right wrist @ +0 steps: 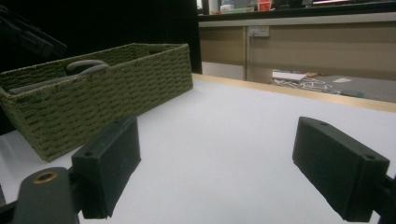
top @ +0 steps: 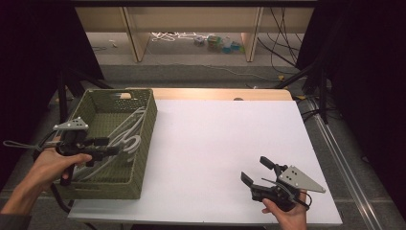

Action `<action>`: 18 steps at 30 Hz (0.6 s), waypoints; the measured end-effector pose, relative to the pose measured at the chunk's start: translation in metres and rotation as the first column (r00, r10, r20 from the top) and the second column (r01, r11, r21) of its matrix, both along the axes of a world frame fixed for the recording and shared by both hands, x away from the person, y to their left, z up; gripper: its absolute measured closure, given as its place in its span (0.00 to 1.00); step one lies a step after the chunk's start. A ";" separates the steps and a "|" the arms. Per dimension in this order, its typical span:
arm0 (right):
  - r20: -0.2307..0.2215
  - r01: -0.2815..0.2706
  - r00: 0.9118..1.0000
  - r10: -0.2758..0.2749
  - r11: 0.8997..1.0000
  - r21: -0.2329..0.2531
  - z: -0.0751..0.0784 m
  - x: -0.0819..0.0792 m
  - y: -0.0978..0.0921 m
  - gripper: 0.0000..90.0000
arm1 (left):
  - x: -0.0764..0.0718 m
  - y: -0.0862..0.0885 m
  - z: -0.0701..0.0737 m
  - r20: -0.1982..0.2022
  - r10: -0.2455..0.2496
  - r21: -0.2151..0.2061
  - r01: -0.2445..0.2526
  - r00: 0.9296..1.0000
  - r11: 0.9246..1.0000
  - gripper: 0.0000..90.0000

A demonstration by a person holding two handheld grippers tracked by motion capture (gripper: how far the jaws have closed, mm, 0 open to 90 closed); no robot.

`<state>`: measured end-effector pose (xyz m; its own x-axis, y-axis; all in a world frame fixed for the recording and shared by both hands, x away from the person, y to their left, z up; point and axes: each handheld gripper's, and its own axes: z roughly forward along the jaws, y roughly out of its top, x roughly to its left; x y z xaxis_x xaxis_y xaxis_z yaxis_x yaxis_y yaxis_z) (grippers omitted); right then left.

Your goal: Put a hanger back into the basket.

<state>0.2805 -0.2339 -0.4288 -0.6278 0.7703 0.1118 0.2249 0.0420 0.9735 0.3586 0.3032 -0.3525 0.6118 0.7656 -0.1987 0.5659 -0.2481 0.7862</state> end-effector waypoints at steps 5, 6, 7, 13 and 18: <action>0.002 -0.006 1.000 0.006 1.000 0.002 0.000 0.000 0.000 0.18 | -0.009 -0.008 0.008 0.066 0.041 -0.081 -0.035 0.997 0.996 0.37; 0.002 -0.008 1.000 0.008 1.000 0.003 0.000 0.000 0.001 0.18 | -0.010 -0.011 0.009 0.077 0.048 -0.095 -0.040 0.996 0.995 0.37; 0.000 -0.014 1.000 0.014 1.000 0.014 -0.001 0.000 0.001 0.18 | -0.012 -0.013 0.010 0.081 0.050 -0.105 -0.041 0.995 0.994 0.36; -0.004 -0.012 1.000 0.012 1.000 0.012 -0.001 0.000 0.001 0.18 | -0.025 -0.026 0.014 0.137 0.062 -0.147 -0.042 0.989 0.988 0.31; 0.005 -0.014 1.000 0.014 1.000 0.016 -0.001 0.001 0.002 0.18 | -0.038 -0.034 0.020 0.183 0.078 -0.137 -0.053 0.980 0.989 0.27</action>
